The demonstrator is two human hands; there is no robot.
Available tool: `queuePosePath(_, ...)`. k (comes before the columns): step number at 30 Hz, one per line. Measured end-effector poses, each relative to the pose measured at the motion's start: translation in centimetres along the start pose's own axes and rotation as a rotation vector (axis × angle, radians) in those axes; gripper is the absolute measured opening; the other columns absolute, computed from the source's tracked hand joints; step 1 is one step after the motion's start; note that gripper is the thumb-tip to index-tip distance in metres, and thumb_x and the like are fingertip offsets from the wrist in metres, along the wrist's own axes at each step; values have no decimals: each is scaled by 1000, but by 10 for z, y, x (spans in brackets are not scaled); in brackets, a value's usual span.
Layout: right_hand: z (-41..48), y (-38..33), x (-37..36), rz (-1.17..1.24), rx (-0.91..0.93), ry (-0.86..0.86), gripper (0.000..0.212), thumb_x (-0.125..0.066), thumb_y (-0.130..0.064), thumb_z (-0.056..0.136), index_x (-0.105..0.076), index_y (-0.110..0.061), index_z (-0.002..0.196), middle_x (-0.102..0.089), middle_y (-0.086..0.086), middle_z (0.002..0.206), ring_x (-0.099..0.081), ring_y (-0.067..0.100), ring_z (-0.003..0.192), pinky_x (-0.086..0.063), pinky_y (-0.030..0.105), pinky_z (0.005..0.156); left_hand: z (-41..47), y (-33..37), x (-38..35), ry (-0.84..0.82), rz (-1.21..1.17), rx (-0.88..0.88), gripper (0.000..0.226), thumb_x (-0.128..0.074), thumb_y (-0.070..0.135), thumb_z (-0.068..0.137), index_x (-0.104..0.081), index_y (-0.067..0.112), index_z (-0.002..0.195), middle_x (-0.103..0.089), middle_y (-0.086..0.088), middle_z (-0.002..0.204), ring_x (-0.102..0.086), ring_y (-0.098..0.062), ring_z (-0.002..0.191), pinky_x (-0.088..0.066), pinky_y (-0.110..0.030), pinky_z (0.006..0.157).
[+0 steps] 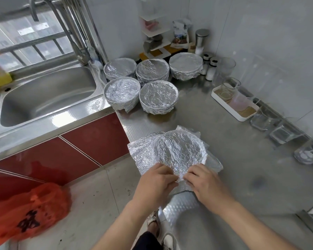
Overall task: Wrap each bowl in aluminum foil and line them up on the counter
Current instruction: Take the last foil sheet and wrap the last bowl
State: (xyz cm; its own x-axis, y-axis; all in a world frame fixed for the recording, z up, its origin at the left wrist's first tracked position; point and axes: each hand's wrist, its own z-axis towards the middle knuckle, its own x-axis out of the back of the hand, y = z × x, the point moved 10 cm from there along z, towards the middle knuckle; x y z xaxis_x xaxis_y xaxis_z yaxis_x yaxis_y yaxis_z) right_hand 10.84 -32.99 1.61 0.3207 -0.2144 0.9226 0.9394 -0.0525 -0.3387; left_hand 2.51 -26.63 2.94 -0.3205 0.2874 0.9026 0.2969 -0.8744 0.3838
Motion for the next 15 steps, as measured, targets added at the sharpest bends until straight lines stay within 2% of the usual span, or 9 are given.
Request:
queuePosePath(4,1,0,0,-71,53,50,20,-65,2,69,-61,-16,76,-57,-2,82,-52,21,75,-47,34,62,2,11,-4,8,100,-70,26,-51,37,85,-74,27,78,-64,13,79,-54,-11,76,-41,-18,72)
queuePosePath(7,1,0,6,-95,86,54,16,-49,-6,76,-61,-17,79,-58,-2,84,-53,21,79,-46,32,65,5,12,-22,-10,153,-55,10,-67,31,81,-66,23,74,-59,8,74,-50,-15,73,-45,-28,70)
queuePosePath(9,3,8,11,-104,65,58,15,-51,-9,76,-61,-19,81,-59,-5,88,-52,18,86,-37,26,71,9,13,-34,-44,191,-6,19,-77,30,72,-59,23,70,-55,6,72,-48,-16,71,-44,-29,66)
queuePosePath(11,6,21,14,-101,5,46,19,-62,-8,72,-61,-23,84,-58,-10,94,-53,16,95,-30,21,76,14,18,-39,-66,202,33,24,-81,31,67,-59,24,72,-55,7,72,-48,-16,71,-43,-29,64)
queuePosePath(13,7,31,20,-80,-74,9,33,-70,-6,67,-62,-27,91,-57,-11,104,-54,16,104,-41,27,78,17,24,-31,-15,148,57,20,-77,35,73,-62,24,81,-56,8,77,-49,-16,74,-45,-29,65)
queuePosePath(15,7,34,26,-22,-116,-14,39,-67,-8,66,-63,-27,99,-57,-9,111,-55,19,108,-51,35,76,18,23,-16,70,23,74,16,-67,37,83,-66,22,90,-59,7,82,-51,-17,77,-46,-30,67)
